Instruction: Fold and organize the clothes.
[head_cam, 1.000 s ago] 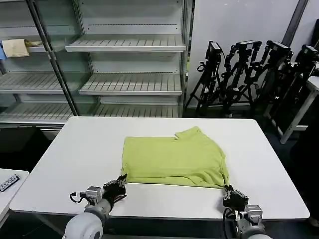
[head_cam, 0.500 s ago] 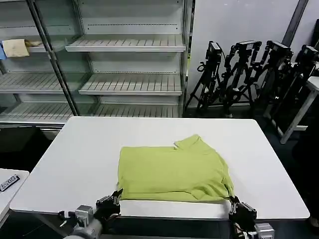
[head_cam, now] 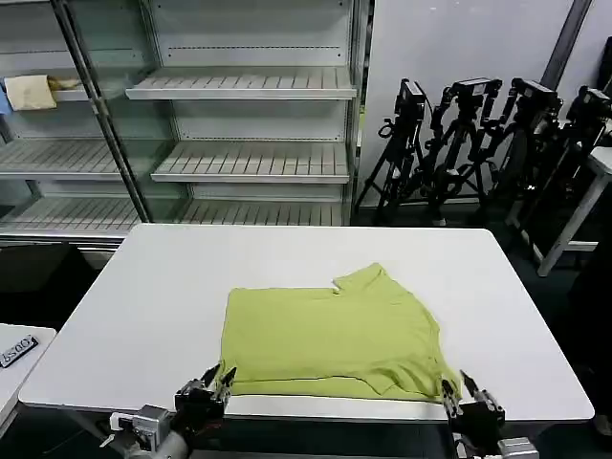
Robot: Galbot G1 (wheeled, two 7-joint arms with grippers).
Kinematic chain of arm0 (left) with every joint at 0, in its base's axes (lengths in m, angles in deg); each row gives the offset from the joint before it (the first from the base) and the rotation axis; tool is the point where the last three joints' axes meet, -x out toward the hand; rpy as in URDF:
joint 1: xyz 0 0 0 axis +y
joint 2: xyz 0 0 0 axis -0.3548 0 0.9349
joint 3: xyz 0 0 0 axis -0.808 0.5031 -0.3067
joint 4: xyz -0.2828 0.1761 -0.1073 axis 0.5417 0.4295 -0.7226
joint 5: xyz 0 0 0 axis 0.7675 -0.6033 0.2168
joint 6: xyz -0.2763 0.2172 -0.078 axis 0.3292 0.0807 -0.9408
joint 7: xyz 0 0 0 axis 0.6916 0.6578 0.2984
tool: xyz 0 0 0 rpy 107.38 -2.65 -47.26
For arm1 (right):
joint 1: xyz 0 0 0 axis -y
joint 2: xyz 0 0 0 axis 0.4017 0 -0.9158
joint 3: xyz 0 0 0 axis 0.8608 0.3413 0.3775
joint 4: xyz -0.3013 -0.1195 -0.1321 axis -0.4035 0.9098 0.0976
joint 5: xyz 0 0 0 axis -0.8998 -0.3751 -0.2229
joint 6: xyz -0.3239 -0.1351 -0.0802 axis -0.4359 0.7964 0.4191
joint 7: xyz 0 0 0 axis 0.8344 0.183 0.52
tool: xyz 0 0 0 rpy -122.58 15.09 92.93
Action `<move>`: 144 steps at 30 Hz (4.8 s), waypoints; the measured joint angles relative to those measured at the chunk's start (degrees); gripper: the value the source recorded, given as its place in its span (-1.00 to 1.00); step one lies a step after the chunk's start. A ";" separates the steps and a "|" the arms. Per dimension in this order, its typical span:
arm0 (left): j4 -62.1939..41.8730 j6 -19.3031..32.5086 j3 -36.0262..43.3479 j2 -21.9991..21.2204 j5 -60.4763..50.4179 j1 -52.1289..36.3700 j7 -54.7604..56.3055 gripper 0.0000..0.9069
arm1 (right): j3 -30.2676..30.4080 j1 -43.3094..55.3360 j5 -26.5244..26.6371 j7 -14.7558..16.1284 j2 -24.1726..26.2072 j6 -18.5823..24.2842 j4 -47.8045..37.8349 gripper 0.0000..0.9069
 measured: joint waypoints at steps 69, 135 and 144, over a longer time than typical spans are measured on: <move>-38.35 -1.56 23.78 5.06 12.01 -46.58 0.65 -0.89 | 30.59 67.40 22.94 -3.49 -3.89 -11.05 -57.45 -1.00; -13.22 -0.66 9.27 11.68 15.92 -24.69 -3.46 -0.89 | 8.73 25.72 19.44 2.50 2.95 -1.31 -15.57 -1.00; -13.17 -0.67 10.13 11.19 10.98 -20.59 -4.34 -0.84 | 8.71 22.85 18.34 2.29 1.53 -1.40 -15.66 -0.62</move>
